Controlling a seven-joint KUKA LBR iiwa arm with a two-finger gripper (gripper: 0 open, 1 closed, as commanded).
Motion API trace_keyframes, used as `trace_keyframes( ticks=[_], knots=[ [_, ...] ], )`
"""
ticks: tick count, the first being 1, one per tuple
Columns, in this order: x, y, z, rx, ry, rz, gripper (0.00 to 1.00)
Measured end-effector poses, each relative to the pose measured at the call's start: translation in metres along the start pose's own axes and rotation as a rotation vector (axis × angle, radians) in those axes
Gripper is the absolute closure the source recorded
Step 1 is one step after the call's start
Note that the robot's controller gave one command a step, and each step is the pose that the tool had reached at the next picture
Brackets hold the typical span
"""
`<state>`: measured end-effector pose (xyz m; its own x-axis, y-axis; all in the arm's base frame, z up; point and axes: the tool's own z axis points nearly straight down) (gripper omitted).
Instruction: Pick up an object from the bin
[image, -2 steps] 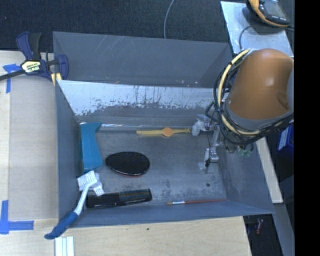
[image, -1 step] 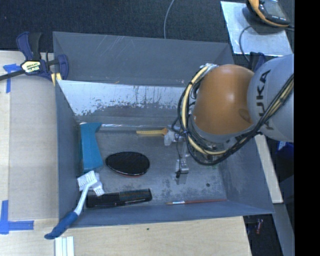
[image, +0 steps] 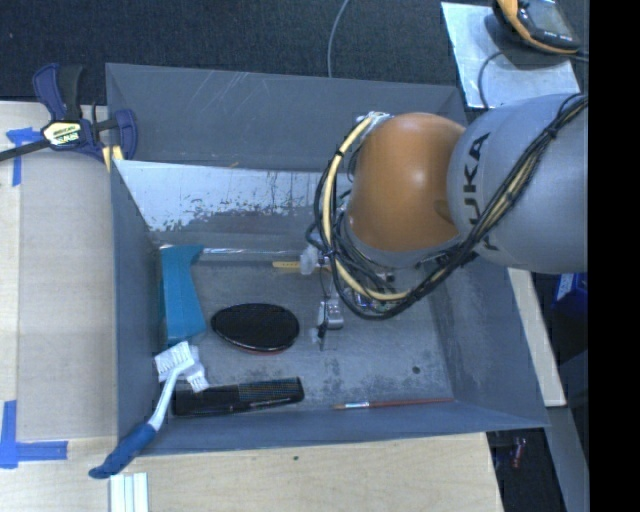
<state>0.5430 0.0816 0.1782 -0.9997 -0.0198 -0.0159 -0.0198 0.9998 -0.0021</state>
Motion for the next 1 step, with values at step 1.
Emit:
trace_keyframes(
  ticks=[1],
  knots=[
    [0.0119, 0.0416, 0.0446, -0.002, 0.006, 0.115, 0.0]
  ],
)
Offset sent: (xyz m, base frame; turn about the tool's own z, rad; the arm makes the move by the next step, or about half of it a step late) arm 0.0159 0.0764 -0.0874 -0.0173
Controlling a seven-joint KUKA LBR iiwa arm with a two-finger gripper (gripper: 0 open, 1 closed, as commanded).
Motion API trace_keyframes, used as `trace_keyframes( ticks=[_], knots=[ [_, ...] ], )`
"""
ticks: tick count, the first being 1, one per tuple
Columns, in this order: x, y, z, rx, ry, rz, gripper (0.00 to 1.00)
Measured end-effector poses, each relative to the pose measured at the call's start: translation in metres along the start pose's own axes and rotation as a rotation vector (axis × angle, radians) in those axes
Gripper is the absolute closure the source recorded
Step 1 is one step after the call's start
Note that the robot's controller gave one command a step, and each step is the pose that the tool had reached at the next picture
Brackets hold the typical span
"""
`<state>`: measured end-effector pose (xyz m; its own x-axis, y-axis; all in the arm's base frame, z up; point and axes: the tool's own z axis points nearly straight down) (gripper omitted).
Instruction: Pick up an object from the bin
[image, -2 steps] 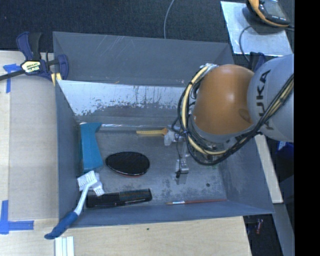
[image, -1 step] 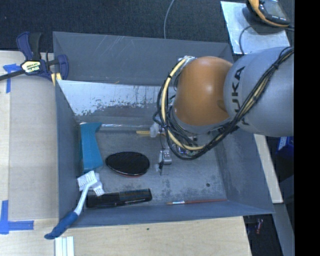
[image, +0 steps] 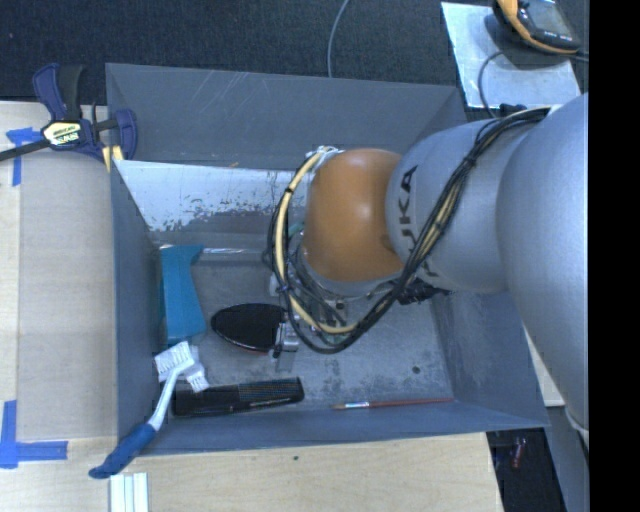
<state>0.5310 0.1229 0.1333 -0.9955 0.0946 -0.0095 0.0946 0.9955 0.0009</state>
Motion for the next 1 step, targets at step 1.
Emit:
trace_keyframes(
  ticks=[1],
  knots=[
    [-0.0244, 0.0362, 0.0409, 0.001, -0.013, -0.133, 0.0]
  ],
)
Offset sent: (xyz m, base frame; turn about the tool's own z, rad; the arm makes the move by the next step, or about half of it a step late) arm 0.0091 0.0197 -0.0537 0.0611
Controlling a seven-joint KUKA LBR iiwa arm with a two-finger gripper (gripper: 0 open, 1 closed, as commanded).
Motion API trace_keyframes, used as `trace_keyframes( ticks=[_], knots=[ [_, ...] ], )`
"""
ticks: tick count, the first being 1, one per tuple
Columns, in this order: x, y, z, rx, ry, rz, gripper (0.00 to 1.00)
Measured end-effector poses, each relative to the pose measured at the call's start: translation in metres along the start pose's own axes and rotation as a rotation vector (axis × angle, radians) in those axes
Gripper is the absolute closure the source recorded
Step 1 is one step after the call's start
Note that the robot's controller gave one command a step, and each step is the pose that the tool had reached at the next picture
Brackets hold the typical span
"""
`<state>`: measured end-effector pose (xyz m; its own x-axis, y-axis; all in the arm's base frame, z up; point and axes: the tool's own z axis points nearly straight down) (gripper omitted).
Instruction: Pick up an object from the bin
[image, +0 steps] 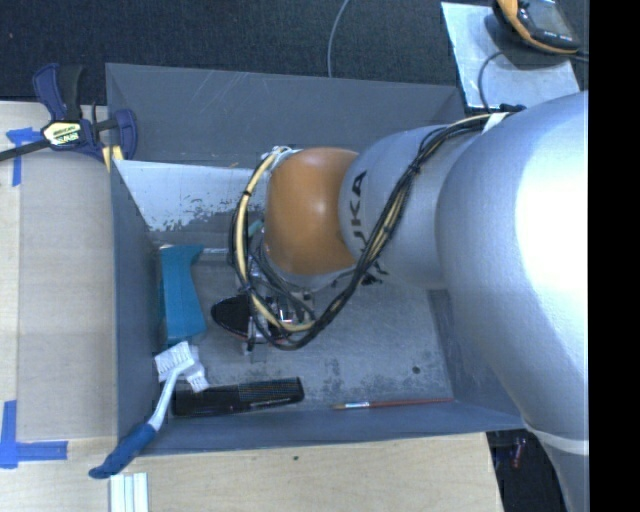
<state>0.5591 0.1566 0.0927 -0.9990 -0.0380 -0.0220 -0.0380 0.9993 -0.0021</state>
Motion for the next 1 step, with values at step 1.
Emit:
trace_keyframes(
  ticks=[1],
  knots=[
    [0.0189, -0.0133, 0.0122, -0.003, 0.012, 0.192, 1.0]
  ],
)
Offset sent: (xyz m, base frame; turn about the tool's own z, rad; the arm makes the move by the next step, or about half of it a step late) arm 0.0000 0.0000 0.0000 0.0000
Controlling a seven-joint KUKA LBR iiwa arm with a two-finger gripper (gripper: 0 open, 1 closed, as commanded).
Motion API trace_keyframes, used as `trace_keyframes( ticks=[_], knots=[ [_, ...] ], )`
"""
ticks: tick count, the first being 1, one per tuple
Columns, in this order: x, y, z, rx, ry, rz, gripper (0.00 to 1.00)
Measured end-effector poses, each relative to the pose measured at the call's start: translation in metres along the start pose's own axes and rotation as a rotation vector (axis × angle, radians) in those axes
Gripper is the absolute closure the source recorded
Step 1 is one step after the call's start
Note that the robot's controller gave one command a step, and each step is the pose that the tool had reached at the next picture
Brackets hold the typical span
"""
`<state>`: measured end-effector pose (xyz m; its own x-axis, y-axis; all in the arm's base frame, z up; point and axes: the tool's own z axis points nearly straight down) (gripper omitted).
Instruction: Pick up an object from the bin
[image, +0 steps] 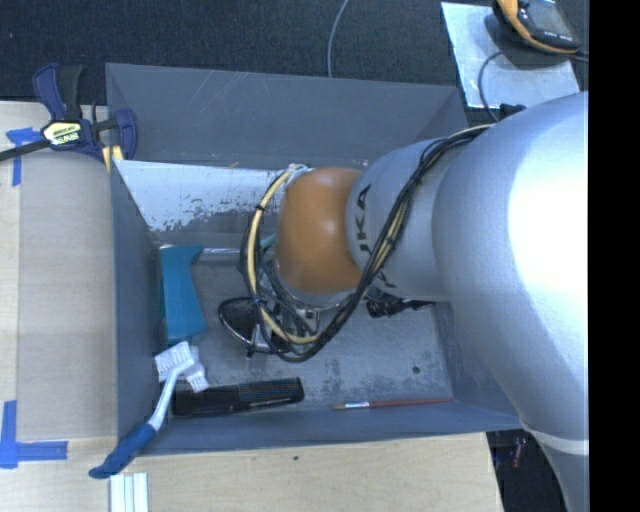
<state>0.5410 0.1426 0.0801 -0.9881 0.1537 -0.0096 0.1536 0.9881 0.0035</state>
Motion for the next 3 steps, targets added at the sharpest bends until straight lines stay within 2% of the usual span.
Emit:
trace_keyframes(
  ticks=[1, 2, 3],
  knots=[
    [0.0, 0.0, 0.0, 0.0, 0.0, 0.0, 1.0],
    [0.002, -0.003, -0.059, 0.003, 0.006, -0.007, 1.0],
    [-0.003, -0.01, -0.13, 0.002, 0.004, -0.019, 1.0]
  ],
)
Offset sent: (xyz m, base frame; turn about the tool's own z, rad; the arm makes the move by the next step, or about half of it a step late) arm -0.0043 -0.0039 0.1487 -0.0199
